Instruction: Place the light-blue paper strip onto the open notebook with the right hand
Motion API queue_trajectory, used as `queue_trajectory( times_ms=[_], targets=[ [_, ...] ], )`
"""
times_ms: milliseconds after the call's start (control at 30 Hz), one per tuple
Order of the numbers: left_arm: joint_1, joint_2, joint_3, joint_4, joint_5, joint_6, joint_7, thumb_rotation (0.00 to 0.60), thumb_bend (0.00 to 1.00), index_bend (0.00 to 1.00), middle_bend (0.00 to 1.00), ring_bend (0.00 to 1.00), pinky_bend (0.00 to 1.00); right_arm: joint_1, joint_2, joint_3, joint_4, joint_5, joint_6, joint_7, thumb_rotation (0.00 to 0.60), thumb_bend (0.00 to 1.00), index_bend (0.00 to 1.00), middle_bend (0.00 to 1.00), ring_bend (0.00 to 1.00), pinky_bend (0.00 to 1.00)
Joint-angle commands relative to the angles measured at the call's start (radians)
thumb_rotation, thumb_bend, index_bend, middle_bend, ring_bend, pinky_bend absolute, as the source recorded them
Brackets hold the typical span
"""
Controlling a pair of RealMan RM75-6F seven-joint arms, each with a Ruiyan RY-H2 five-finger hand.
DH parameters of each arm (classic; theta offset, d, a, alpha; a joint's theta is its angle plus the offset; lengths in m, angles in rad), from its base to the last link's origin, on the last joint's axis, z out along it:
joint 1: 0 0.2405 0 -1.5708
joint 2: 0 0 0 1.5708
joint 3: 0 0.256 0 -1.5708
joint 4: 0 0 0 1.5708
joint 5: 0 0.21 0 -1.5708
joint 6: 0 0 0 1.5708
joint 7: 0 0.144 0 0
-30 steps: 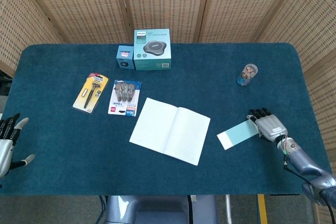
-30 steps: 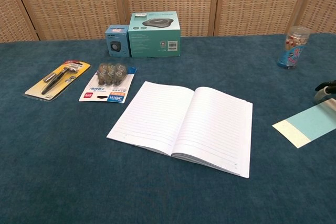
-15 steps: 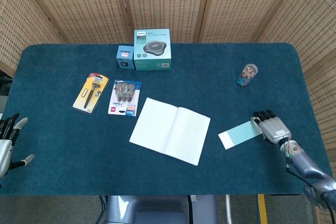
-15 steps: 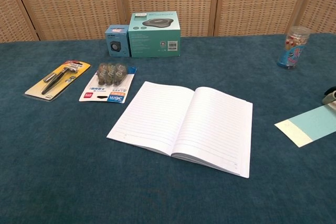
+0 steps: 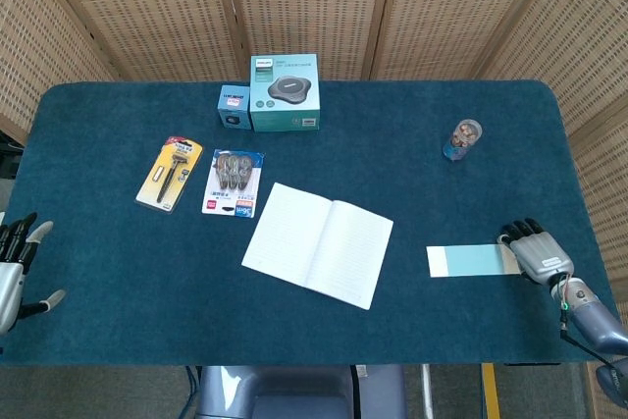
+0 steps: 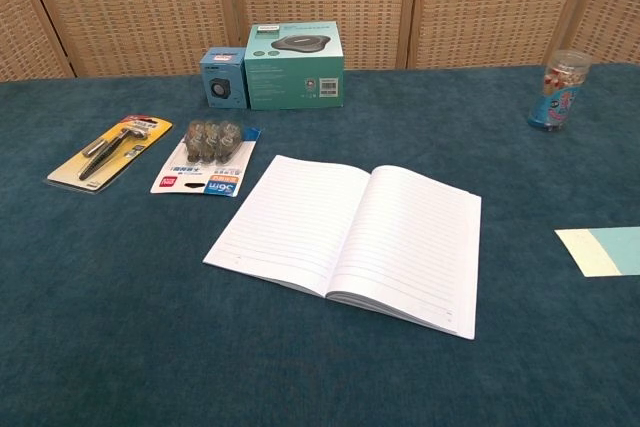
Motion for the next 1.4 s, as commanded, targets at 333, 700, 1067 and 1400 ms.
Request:
queue_trajectory(
  times_ms=[333,700,1067,1400],
  targets=[
    [0.000,0.003,0.002,0.001,0.003,-0.001,0.000,0.600,0.00,0.00,0.00,0.00,0.00,-0.030,0.050,0.015,-0.054,-0.090,0.213,0.178,0.600,0.00,0.08,0.00,0.00,0.00],
    [-0.002,0.006,0.004,0.004,0.003,-0.007,-0.003,0.600,0.00,0.00,0.00,0.00,0.00,0.024,0.038,-0.013,-0.058,-0.130,0.133,0.178,0.600,0.00,0.16,0.00,0.00,0.00],
    [-0.007,0.007,0.002,0.004,-0.003,-0.016,-0.004,0.600,0.00,0.00,0.00,0.00,0.00,0.045,-0.017,-0.013,-0.014,-0.121,0.087,0.142,0.600,0.00,0.21,0.00,0.00,0.00],
    [-0.007,0.006,0.005,0.002,0.000,-0.015,0.002,0.600,0.00,0.00,0.00,0.00,0.00,0.031,-0.066,-0.018,0.042,-0.138,0.138,0.125,0.600,0.00,0.24,0.00,0.00,0.00]
  ],
)
